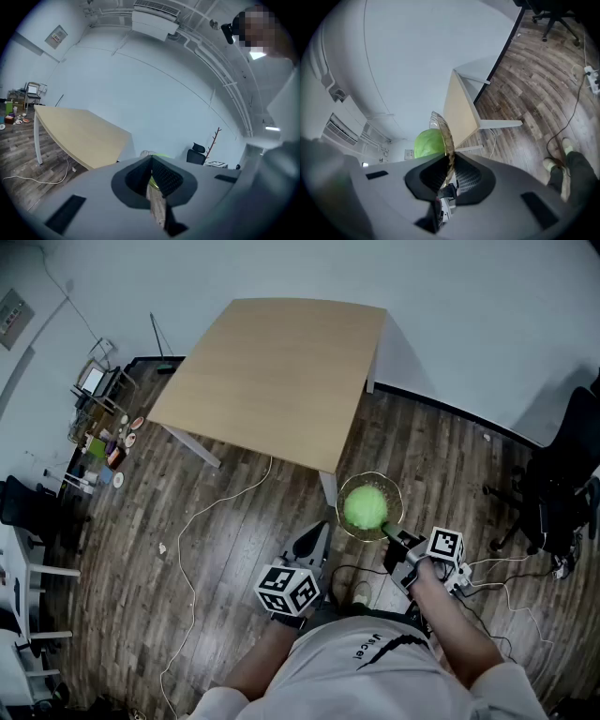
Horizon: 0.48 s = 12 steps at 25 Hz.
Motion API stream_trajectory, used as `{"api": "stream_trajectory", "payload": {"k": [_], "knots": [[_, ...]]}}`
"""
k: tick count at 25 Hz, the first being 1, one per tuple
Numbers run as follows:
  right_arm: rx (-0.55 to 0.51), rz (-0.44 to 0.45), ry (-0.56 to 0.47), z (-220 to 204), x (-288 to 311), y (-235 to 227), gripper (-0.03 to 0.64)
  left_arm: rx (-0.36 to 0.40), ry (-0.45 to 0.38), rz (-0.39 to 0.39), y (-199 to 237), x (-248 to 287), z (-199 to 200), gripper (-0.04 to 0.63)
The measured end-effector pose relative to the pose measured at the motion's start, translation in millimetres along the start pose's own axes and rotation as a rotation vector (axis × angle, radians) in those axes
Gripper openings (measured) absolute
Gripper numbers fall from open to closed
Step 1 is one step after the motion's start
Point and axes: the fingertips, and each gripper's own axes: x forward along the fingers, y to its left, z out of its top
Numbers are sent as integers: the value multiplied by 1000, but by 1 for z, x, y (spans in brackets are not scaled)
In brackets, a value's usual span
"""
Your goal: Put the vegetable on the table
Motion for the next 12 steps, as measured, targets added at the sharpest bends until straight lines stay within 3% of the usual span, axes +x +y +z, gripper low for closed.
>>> {"api": "stream_trajectory", "payload": {"k": [12], "knots": [[-9, -9, 10, -5, -8, -5, 43, 11, -5, 9, -8, -5, -6, 14]]}}
